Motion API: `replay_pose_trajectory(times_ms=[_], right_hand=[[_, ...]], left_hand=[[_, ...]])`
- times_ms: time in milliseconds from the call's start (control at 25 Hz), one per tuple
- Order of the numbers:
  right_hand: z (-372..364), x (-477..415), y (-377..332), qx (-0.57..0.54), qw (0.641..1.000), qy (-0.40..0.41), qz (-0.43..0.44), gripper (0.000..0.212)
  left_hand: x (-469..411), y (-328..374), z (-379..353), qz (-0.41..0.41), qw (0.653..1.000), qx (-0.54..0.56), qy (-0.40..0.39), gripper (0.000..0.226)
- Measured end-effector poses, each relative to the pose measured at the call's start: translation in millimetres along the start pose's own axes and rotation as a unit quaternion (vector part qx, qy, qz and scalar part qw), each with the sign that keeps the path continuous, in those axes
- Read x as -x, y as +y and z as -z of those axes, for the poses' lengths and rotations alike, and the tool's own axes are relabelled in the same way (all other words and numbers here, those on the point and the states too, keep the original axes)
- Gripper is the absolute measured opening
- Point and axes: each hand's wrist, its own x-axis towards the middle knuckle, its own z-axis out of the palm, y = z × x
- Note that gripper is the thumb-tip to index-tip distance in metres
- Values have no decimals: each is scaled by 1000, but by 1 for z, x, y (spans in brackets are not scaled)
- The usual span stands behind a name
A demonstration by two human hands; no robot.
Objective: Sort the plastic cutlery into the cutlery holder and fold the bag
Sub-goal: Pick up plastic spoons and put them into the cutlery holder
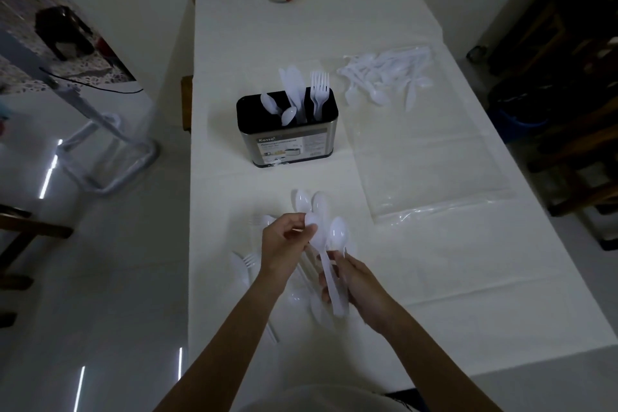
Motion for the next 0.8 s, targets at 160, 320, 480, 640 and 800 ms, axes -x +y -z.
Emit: replay_pose_trajectory(times_ms=[160,320,480,640,800], right_hand=[[-3,2,11,-7,999,-17,-27,45],[3,4,18,9,1000,-6,7,36],[19,7,24,26,998,55,2,40],[32,14,26,37,995,90,14,37],[39,11,25,-16,994,107,8,23]], left_hand=[[1,-7,-4,-37,998,-50,-27,11],[-2,-8,-14,-76,990,-106,-55,14],[-45,-1,-6,-121,973,-198,15,27],[-89,1,7,-129,861,-491,39,30],[-95,-1,2,-101,897,-428,33,20]])
